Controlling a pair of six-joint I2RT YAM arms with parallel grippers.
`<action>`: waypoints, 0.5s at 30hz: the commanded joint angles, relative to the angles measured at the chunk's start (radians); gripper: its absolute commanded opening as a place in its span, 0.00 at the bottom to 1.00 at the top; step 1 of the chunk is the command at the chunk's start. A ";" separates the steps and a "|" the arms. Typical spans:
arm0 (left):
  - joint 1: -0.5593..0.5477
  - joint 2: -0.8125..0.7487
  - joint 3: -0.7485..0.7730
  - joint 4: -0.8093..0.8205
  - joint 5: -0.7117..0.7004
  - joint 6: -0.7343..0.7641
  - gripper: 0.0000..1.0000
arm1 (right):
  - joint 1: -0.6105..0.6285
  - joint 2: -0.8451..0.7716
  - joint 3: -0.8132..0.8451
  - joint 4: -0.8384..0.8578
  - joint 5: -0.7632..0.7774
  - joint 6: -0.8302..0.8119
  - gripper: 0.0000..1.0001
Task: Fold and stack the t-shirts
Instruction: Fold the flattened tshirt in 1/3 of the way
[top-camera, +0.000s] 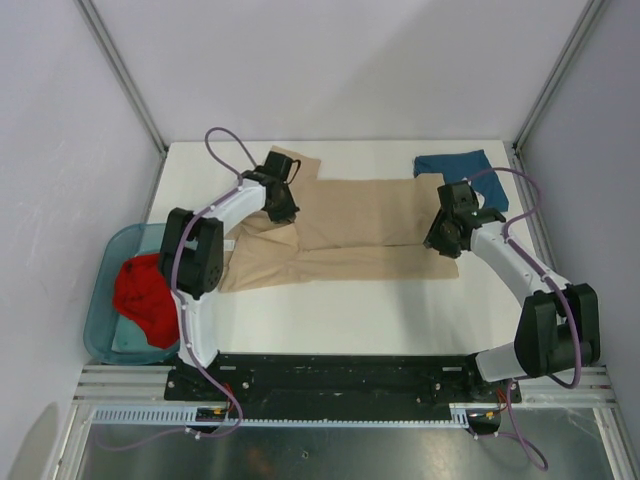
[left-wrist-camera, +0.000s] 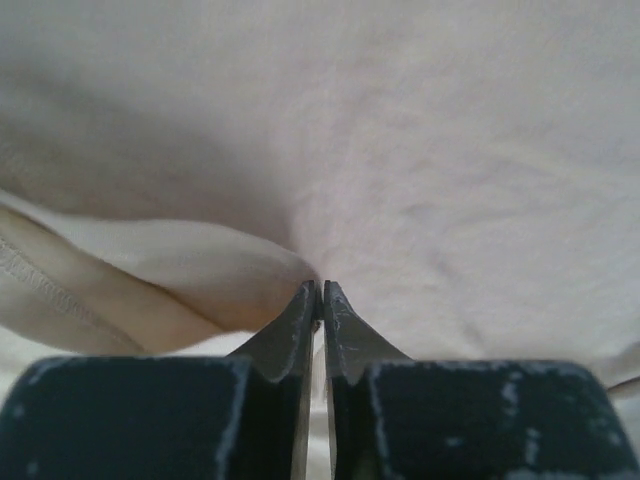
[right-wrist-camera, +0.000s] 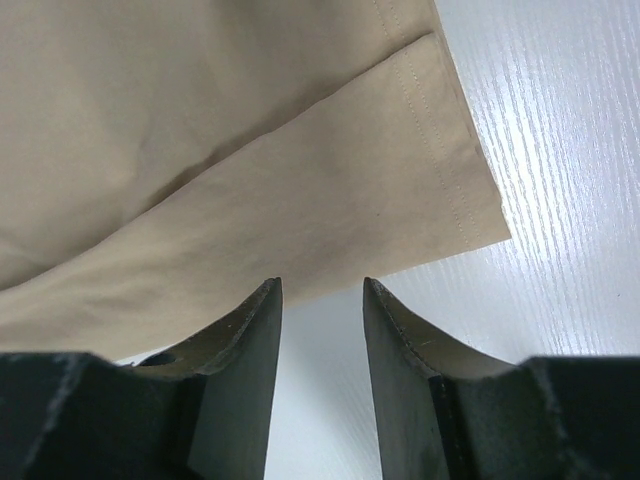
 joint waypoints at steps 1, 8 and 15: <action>-0.009 0.035 0.079 0.018 0.002 0.052 0.19 | 0.003 0.019 0.002 0.024 0.024 -0.022 0.42; -0.010 0.008 0.089 0.046 0.021 0.111 0.67 | 0.003 0.030 0.003 0.027 0.036 -0.024 0.42; 0.004 -0.192 -0.105 0.047 -0.070 0.050 0.65 | 0.007 0.048 0.003 0.030 0.038 -0.020 0.42</action>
